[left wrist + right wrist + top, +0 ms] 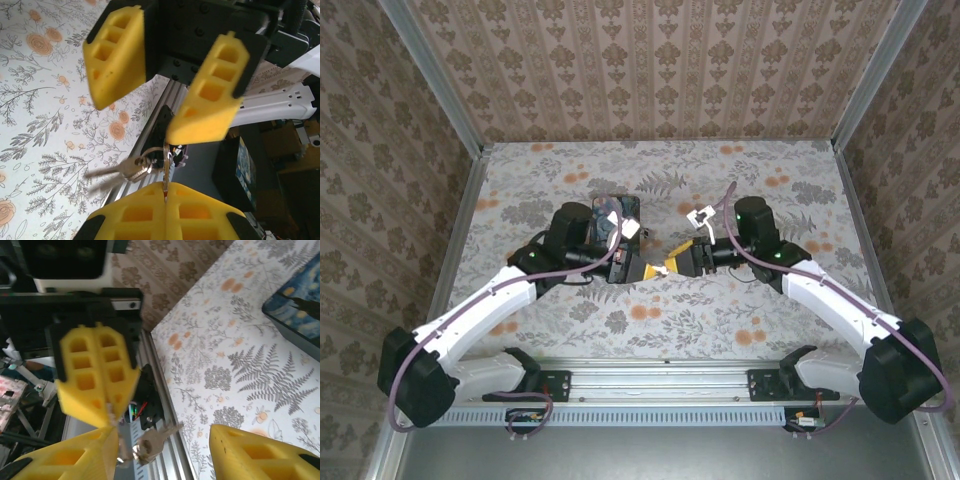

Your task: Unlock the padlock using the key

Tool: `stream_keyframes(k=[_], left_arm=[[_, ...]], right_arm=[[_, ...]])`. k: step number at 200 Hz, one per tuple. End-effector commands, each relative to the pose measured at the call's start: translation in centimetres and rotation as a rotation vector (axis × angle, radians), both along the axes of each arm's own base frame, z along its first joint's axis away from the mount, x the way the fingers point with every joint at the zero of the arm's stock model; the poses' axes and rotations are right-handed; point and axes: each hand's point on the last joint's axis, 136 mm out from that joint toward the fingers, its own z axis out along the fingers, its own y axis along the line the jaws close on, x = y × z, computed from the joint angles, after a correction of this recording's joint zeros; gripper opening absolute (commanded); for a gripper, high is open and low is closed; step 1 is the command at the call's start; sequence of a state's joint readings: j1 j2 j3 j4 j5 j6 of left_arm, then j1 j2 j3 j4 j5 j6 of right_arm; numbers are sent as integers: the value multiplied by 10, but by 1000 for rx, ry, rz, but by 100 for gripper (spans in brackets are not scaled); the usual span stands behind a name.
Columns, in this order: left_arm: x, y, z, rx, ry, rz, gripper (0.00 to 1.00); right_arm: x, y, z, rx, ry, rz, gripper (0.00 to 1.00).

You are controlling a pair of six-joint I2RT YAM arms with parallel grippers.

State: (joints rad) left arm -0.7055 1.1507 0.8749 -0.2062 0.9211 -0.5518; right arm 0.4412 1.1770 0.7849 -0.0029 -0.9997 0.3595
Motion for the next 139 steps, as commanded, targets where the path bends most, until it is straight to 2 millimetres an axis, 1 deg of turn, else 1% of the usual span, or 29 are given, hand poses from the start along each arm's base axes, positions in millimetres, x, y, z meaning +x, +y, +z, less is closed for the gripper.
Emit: stream_keyframes(k=[1, 19, 37, 61, 76, 107, 139], left_arm=[[0, -6, 13, -48, -55, -41, 0], [1, -7, 16, -61, -61, -40, 0], [2, -8, 18, -70, -68, -42, 0], [2, -9, 21, -85, -74, -47, 0], [1, -9, 23, -94, -74, -49, 0], [-1, -7, 24, -98, -80, -45, 0], [-1, -4, 24, -99, -87, -33, 0]], right_arm=[[-16, -2, 16, 64, -53, 64, 49], [-20, -3, 19, 80, -40, 69, 45], [-22, -3, 15, 78, -25, 69, 41], [-20, -4, 10, 71, -11, 52, 39], [-16, -3, 10, 74, -10, 37, 37], [-10, 0, 17, 110, -12, 36, 27], [-12, 1, 20, 124, -12, 54, 17]])
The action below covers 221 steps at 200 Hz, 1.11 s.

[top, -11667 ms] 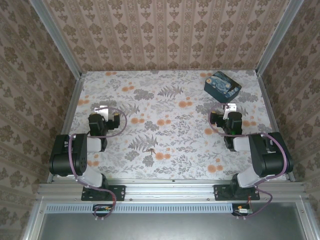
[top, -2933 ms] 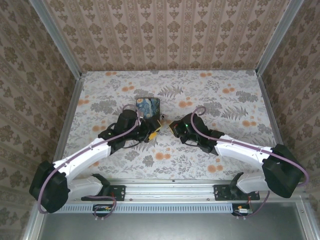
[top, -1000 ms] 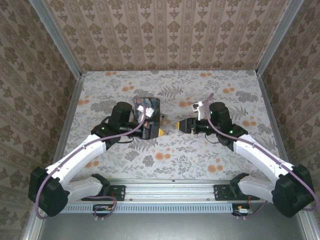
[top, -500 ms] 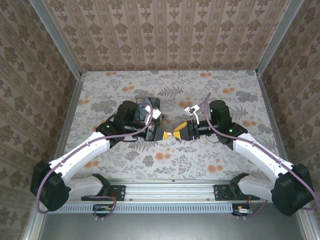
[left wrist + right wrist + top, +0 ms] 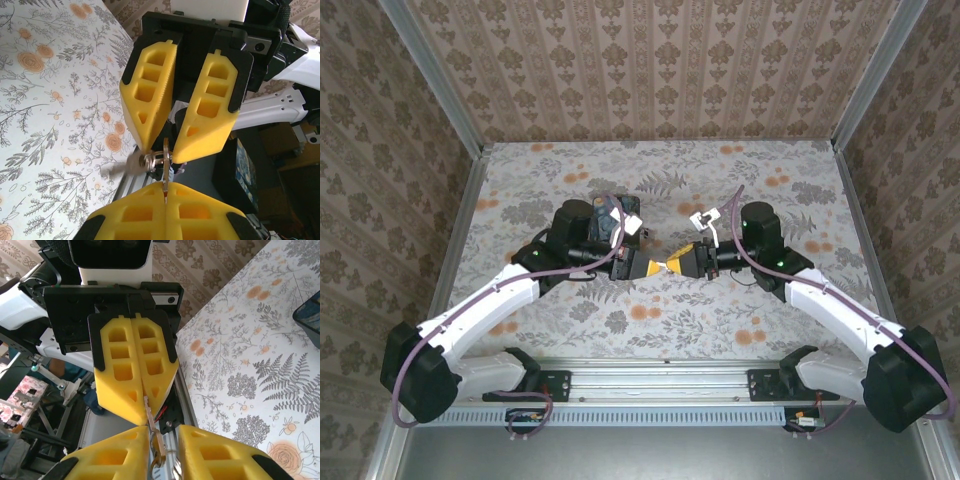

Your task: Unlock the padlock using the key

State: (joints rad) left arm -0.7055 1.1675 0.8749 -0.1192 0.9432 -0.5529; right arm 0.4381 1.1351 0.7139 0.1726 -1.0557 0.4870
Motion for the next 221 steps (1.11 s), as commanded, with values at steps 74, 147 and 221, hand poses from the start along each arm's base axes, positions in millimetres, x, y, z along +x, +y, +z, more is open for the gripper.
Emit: stream_keyframes(k=[74, 147, 221], left_arm=[[0, 7, 15, -59, -44, 12, 0], [0, 6, 16, -73, -38, 7, 0], [1, 7, 15, -75, -38, 24, 0]], right_arm=[[-8, 2, 2, 34, 8, 71, 23], [-6, 7, 2, 39, 2, 66, 19], [-12, 8, 1, 44, -12, 84, 1]])
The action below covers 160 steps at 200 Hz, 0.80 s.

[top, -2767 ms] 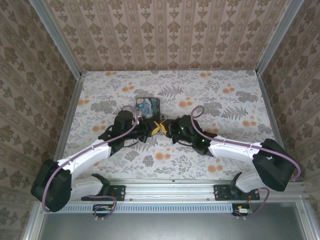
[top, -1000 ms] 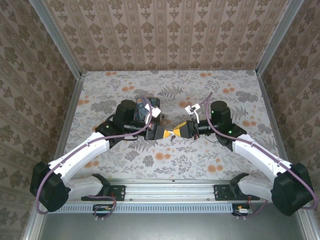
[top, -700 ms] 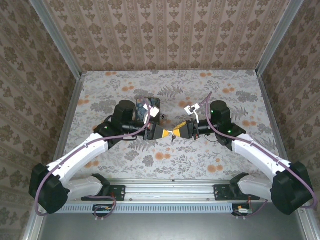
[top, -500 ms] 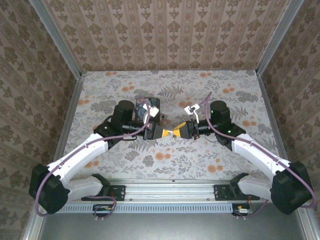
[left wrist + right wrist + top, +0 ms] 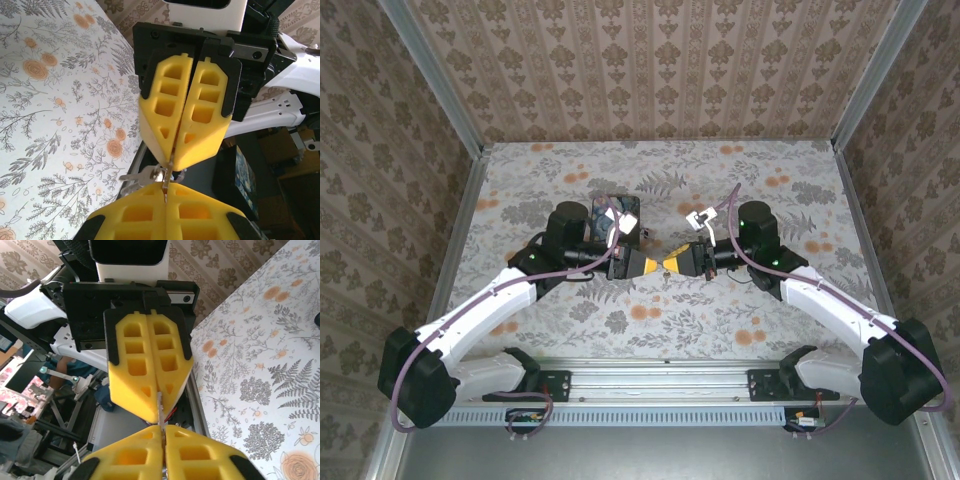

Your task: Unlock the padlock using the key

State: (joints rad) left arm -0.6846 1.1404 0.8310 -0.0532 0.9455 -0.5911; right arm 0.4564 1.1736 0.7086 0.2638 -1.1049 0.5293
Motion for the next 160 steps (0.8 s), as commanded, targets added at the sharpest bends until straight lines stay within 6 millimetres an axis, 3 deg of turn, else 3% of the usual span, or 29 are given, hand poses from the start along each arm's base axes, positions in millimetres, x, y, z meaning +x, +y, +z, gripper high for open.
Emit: stream_keyframes(k=[1, 40, 51, 70, 160], left_arm=[[-2, 2, 14, -46, -39, -3, 0], [3, 6, 9, -33, -30, 33, 0], [5, 7, 8, -34, -33, 40, 17], [3, 7, 10, -42, -33, 29, 33], [0, -3, -1, -22, -8, -8, 37]], right_arm=[[-8, 0, -1, 10, -19, 25, 1], [-11, -2, -3, 8, -26, 26, 0], [-11, -2, -4, 0, -19, 27, 0], [-9, -1, -5, -7, -8, 31, 0], [-8, 4, -2, -6, 1, 50, 0]])
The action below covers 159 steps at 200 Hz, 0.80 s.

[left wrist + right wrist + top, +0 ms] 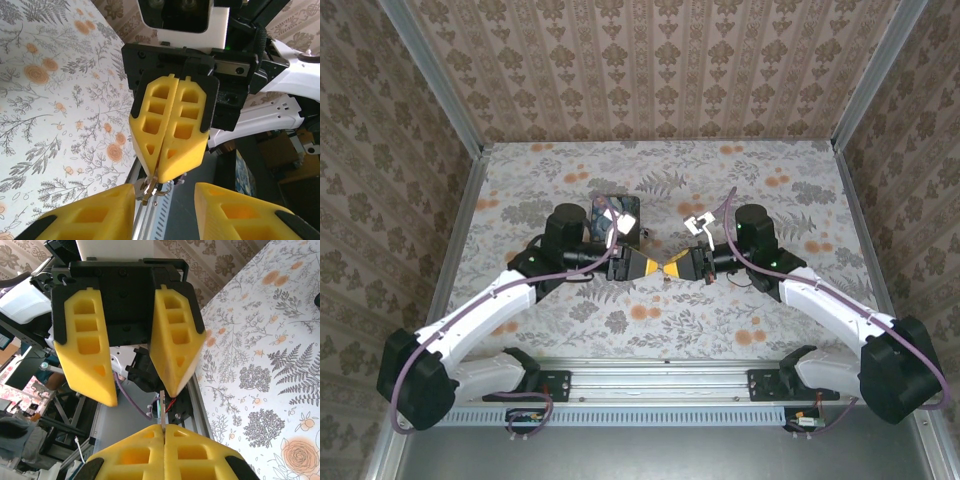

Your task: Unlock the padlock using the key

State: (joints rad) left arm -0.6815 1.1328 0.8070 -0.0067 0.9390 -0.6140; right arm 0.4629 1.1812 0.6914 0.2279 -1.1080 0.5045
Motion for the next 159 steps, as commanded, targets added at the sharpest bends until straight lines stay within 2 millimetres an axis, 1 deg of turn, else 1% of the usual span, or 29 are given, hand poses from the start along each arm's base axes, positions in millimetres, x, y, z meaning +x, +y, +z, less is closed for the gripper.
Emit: stream_keyframes(k=[1, 23, 39, 45, 61, 96, 105, 110, 117, 129, 141, 147, 159], left_arm=[[-2, -4, 0, -7, -6, -23, 37], [-1, -4, -3, 4, -3, -19, 37], [-1, -4, -2, 2, -6, -23, 35], [-1, -4, -2, 0, -5, -24, 32], [-3, -4, -1, -2, -4, -36, 19], [-4, -5, -5, 12, 4, -40, 11], [-4, -6, -5, 11, 3, -42, 6], [-4, -6, -4, 9, -1, -41, 0], [-2, -5, -5, 12, -5, -32, 0], [3, -4, -5, 16, -24, -1, 0], [11, -2, -4, 5, -31, 38, 0], [16, -1, -2, -14, -35, 53, 0], [24, 1, 0, -46, -29, 84, 0]], right_arm=[[-3, 4, 12, 20, -29, 37, 0], [-4, 4, 14, 27, -36, 36, 0], [-3, 4, 12, 16, -24, 32, 0], [-3, 5, 11, 13, -19, 36, 0], [-2, 7, 9, 10, -16, 37, 0], [1, 10, 9, 7, -14, 37, 0], [2, 11, 8, 5, -12, 36, 0], [2, 11, 8, 4, -9, 34, 0], [2, 11, 7, 3, -8, 32, 0], [4, 10, 5, -3, -6, 21, 8], [7, 10, 3, -5, -7, 1, 21], [10, 9, 3, -4, -6, -13, 24], [13, 9, 4, 9, 1, -32, 27]])
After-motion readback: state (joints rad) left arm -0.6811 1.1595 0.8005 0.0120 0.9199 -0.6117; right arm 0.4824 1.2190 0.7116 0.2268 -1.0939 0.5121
